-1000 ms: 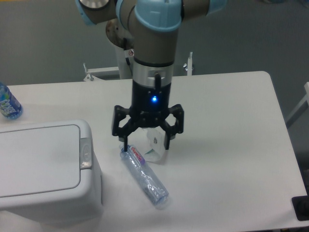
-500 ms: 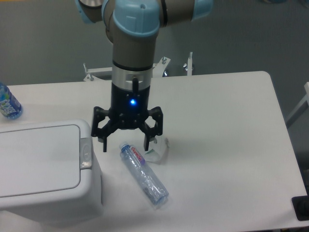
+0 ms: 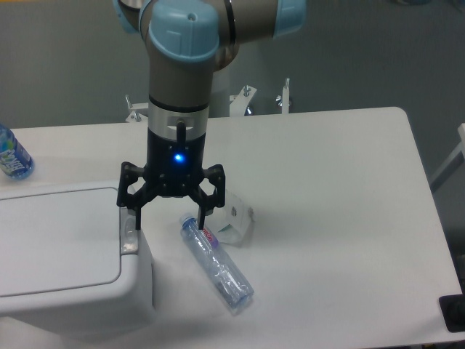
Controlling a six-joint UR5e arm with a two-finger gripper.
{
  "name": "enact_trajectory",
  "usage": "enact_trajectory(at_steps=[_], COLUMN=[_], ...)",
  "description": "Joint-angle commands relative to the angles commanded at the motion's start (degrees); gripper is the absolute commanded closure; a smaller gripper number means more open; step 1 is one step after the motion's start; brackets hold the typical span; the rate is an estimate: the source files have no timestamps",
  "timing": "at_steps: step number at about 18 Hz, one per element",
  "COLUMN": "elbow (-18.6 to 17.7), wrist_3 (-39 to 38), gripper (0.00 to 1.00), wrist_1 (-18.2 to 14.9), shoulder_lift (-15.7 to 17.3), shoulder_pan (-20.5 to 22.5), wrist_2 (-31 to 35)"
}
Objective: Open the trash can
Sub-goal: 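Push the lid open, swinging it away from the can opening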
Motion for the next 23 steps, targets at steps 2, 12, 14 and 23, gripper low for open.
enact_trajectory(at_steps=[2, 12, 14, 23], elbow=[-0.1, -0.4, -0.4, 4.6], wrist_3=[0.0, 0.1, 0.1, 0.9], gripper=[0.00, 0.00, 0.00, 0.00], wrist_1=[0.0, 0.2, 0.2, 0.4], shoulder_lift=[-0.2, -0.9, -0.9, -0.7], shoulder_pan=[0.0, 0.0, 0.0, 0.9], wrist_2=[0.1, 0.1, 0.1, 0.1])
